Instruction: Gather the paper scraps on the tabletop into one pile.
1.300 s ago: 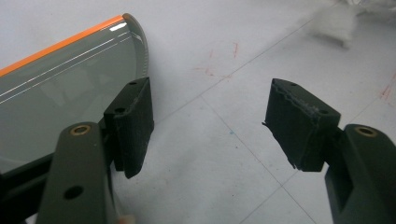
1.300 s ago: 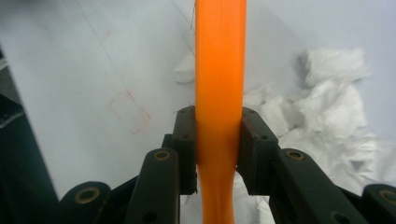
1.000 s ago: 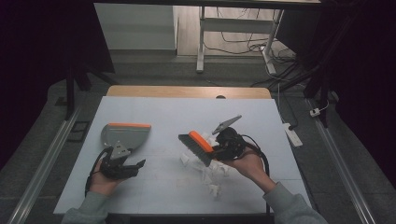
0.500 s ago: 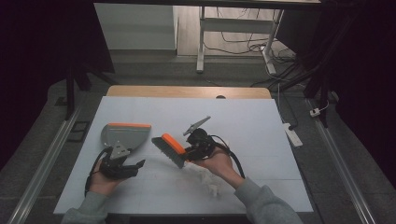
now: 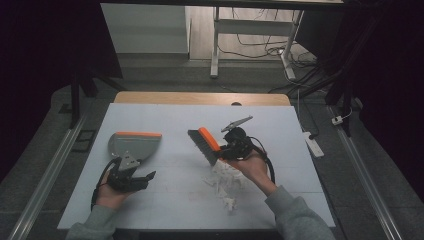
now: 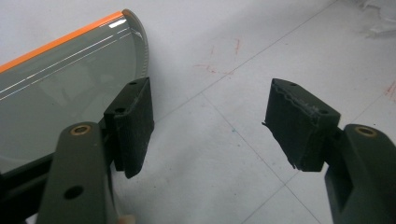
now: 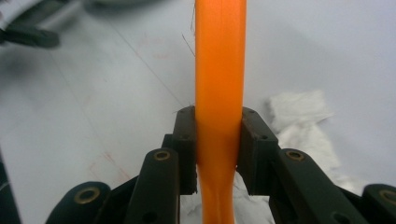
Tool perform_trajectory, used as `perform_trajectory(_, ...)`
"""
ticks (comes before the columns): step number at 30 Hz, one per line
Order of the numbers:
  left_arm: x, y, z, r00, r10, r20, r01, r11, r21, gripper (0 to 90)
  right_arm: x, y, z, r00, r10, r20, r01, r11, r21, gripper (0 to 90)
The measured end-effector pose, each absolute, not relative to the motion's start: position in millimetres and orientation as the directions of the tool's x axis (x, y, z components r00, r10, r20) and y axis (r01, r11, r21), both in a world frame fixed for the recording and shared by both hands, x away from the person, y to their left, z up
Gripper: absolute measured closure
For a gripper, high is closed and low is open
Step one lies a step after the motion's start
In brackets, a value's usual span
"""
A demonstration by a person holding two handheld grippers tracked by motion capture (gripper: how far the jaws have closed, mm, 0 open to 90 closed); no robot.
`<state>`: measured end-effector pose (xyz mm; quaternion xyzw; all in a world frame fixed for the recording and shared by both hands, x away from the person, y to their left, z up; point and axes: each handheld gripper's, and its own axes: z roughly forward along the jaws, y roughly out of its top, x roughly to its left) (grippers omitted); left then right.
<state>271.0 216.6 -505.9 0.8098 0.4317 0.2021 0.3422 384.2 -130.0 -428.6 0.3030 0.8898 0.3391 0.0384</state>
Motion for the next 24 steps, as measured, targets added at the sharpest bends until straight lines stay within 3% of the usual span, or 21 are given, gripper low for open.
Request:
perform_trajectory(9, 271, 218, -505, 0.542, 0.84, 0.029, 0.562, -0.388, 0.731, 33.0, 362, -162, -392, -0.841, 0.528, 0.113, 0.458, 0.586, 0.669, 70.9)
perform_trajectory(24, 272, 215, -507, 0.55, 0.834, 0.034, 0.562, -0.4, 0.724, 32.8, 306, -185, -418, -0.916, 0.352, 0.195, 0.402, 0.785, 0.472, 70.9)
